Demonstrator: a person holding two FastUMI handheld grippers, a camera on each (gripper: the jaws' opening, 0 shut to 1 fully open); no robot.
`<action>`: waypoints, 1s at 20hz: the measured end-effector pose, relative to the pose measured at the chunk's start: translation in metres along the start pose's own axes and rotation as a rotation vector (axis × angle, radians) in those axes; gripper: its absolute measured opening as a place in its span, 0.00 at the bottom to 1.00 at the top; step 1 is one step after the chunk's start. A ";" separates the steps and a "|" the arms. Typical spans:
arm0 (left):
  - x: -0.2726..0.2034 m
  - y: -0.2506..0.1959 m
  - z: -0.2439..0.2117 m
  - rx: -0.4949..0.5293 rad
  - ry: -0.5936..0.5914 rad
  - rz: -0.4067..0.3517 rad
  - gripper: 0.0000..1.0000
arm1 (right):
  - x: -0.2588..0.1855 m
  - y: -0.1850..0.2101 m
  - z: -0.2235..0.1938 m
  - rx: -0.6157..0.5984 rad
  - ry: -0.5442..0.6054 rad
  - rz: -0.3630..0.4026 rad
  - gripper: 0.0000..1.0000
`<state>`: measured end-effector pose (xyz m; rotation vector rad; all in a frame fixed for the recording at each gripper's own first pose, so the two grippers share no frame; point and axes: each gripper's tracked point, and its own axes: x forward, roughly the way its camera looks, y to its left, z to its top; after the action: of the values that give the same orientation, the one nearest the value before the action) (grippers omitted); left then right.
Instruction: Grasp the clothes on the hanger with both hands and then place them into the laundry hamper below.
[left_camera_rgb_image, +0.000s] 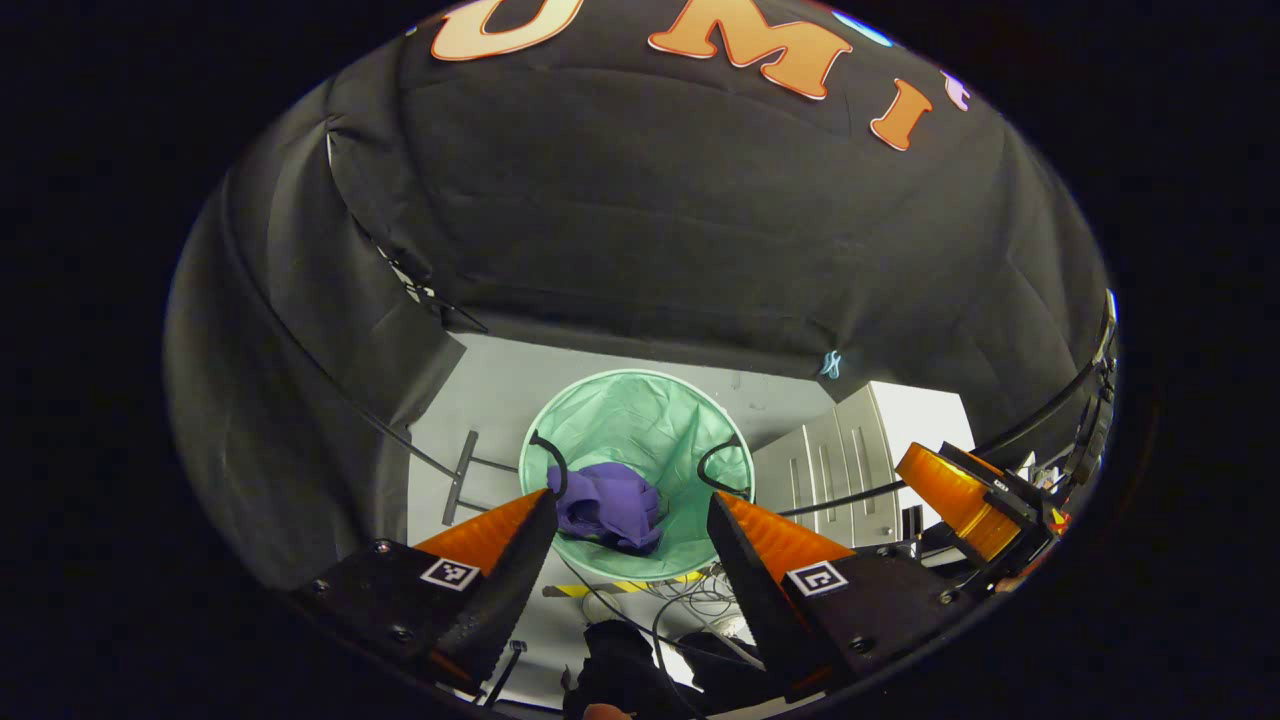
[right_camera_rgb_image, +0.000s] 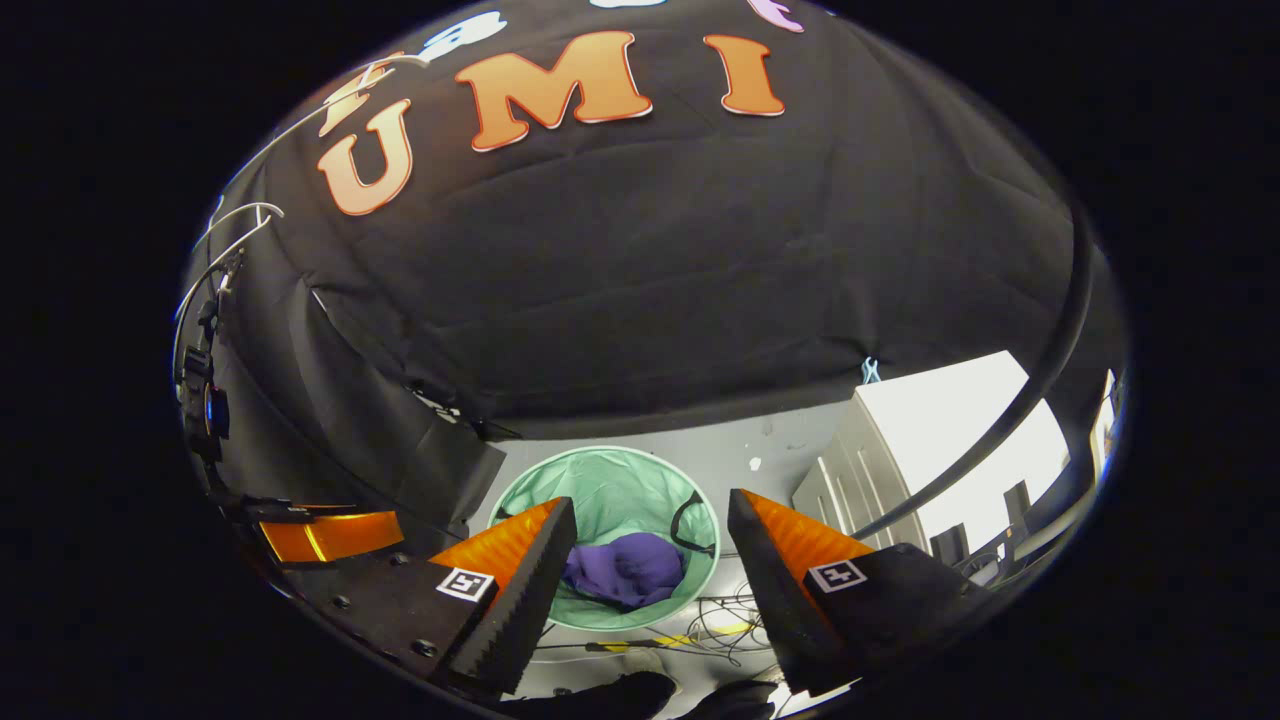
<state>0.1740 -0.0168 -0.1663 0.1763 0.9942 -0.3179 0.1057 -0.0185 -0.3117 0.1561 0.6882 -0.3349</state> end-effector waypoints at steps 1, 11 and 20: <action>-0.006 -0.001 0.006 0.009 -0.020 0.005 0.96 | -0.008 -0.004 0.009 -0.007 -0.026 -0.010 0.99; -0.093 -0.020 0.069 0.100 -0.323 0.017 0.98 | -0.094 -0.029 0.105 -0.038 -0.279 -0.079 0.98; -0.170 -0.042 0.136 0.130 -0.590 -0.002 0.97 | -0.162 -0.017 0.191 -0.027 -0.528 -0.044 0.98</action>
<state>0.1817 -0.0643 0.0498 0.1841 0.3903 -0.4070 0.0962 -0.0410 -0.0621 0.0230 0.1742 -0.3888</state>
